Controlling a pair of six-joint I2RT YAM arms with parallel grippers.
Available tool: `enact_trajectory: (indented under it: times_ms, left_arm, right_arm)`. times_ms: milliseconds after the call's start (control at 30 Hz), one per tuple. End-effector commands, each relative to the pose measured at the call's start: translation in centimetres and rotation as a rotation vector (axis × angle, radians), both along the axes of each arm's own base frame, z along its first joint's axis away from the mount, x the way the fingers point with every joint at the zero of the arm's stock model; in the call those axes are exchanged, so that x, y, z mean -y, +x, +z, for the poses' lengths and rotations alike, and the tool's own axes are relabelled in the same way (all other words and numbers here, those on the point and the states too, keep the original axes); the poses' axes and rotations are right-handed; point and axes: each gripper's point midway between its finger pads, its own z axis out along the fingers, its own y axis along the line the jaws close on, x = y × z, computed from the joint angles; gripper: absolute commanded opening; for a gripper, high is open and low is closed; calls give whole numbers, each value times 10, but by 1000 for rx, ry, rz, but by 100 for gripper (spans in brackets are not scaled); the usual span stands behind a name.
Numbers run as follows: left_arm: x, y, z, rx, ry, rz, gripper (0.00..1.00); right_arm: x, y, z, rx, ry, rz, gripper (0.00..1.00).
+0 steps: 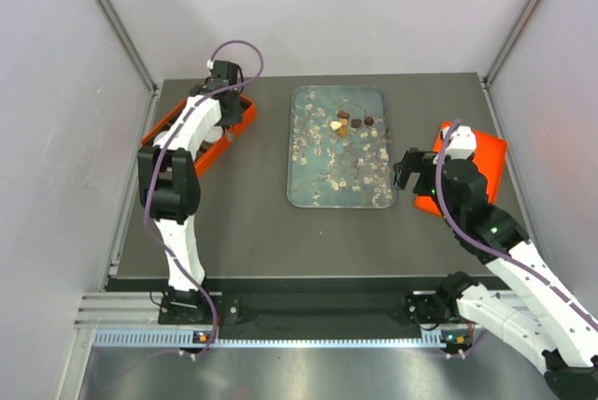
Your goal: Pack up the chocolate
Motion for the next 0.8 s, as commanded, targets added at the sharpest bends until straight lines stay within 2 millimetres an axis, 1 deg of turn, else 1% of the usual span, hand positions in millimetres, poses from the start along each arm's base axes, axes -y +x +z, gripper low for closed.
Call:
enact_trajectory:
  times_ms: [0,200,300,433,467,533,567,600,633,700,733,767]
  left_arm:
    - [-4,19,21,86,7,9,38]
    - [-4,20,17,80,10,8,39]
    - [-4,20,19,82,9,10,41]
    - [-1,20,28,96,-4,1,45]
    - [0,19,35,107,-10,-1,45]
    - [3,18,43,118,-27,-9,46]
    - [4,17,52,136,-37,-13,46]
    - [6,16,57,143,-48,-16,47]
    - [10,14,67,161,-69,-32,47]
    - [14,12,77,176,-96,-42,47]
    - [19,9,82,181,-118,-60,47]
    - [22,6,93,200,-138,-70,47]
  right_arm:
    - [-3,5,21,68,23,-1,100]
    - [-2,4,20,68,22,-4,100]
    - [-1,4,20,72,20,-6,100]
    - [-1,3,22,77,25,-6,100]
    - [-1,3,22,76,30,-6,100]
    - [-1,2,23,77,31,-5,100]
    - [-2,2,24,75,37,0,100]
    - [-2,1,24,76,41,0,100]
    - [-3,1,24,74,48,3,100]
    - [-3,-1,27,77,56,6,100]
    - [-3,-2,26,73,61,8,100]
    - [-4,-2,27,74,67,13,100]
